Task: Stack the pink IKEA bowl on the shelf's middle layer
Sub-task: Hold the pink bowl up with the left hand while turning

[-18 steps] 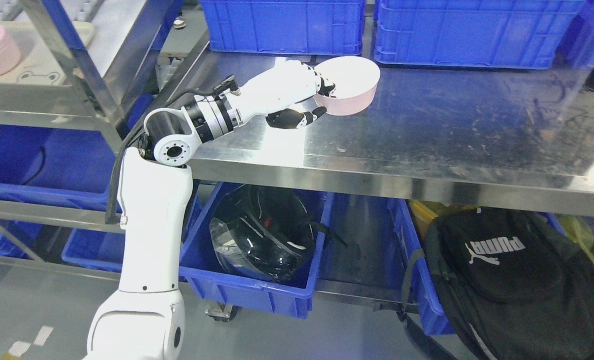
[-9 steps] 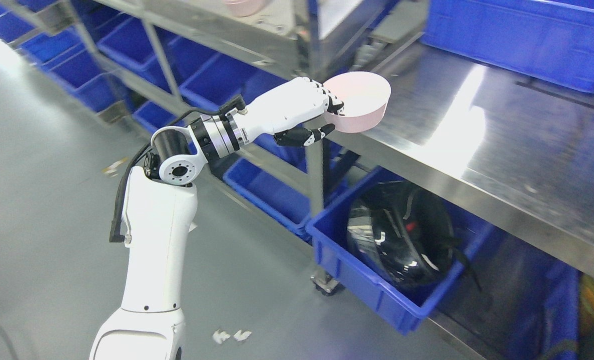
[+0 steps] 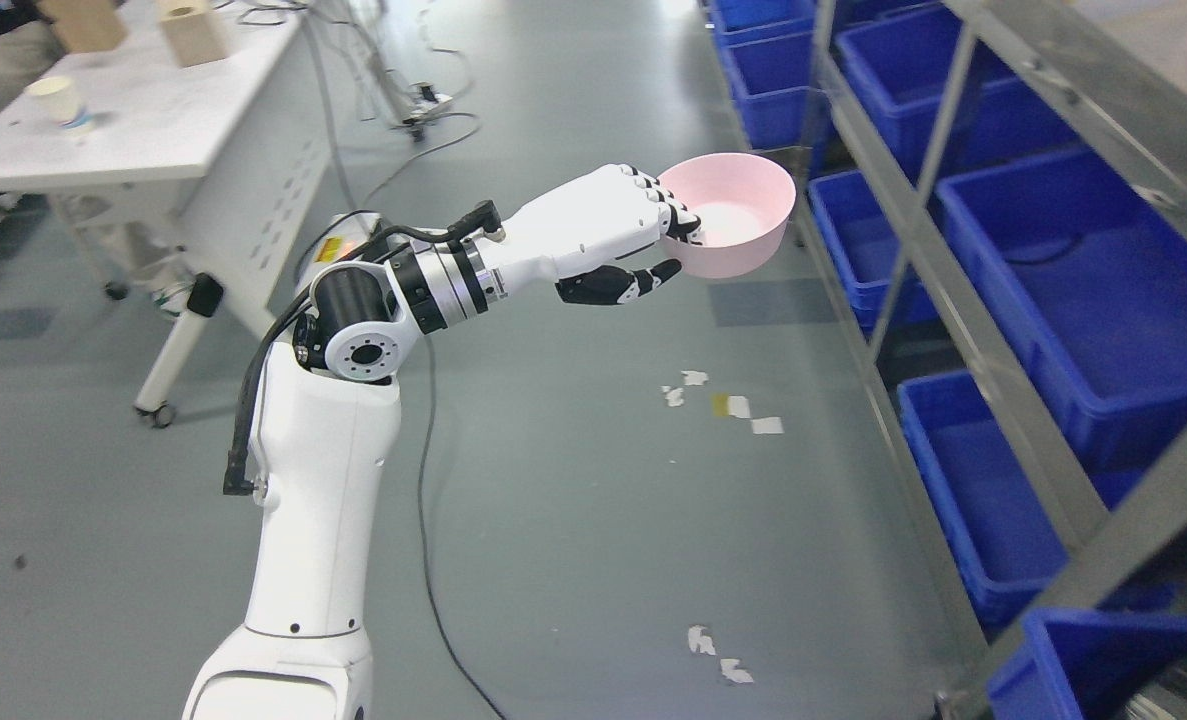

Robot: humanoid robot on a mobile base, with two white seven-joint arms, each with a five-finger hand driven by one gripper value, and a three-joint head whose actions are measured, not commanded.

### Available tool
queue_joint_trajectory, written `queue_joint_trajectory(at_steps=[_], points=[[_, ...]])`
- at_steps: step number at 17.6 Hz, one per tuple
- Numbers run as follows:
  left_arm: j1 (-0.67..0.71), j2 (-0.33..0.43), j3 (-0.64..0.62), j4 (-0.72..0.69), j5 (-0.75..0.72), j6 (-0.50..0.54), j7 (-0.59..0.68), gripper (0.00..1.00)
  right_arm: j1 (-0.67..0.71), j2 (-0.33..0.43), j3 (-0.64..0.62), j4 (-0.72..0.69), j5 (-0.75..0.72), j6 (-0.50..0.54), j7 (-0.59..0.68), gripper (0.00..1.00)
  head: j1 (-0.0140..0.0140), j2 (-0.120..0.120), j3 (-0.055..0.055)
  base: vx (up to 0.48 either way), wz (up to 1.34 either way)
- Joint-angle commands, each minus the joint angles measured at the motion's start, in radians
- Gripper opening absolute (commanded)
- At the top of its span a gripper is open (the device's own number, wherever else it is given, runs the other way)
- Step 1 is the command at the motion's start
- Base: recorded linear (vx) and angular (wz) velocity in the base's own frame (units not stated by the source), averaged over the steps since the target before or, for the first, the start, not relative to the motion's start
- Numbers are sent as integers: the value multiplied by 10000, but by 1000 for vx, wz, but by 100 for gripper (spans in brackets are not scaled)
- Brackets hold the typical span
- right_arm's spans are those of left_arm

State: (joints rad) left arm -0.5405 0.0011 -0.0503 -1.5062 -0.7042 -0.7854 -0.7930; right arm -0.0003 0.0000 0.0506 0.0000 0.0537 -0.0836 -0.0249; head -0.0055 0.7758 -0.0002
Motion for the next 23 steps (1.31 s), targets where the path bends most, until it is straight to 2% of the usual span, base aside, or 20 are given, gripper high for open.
queue_joint_trajectory(at_steps=[1, 6, 11, 23], points=[[36, 164, -218, -186, 1, 0, 14, 0, 233, -175, 0, -175, 0, 8, -12, 100, 0, 0, 0, 86, 839], [21, 164, -248, -186, 1, 0, 14, 0, 233, -175, 0, -175, 0, 8, -12, 100, 0, 1, 0, 128, 582], [21, 164, -248, -186, 1, 0, 30, 0, 233, -175, 0, -175, 0, 8, -12, 100, 0, 2, 0, 191, 85], [21, 164, -340, -156, -14, 0, 306, 1, 233, -175, 0, -175, 0, 8, -12, 100, 0, 2, 0, 311, -1]])
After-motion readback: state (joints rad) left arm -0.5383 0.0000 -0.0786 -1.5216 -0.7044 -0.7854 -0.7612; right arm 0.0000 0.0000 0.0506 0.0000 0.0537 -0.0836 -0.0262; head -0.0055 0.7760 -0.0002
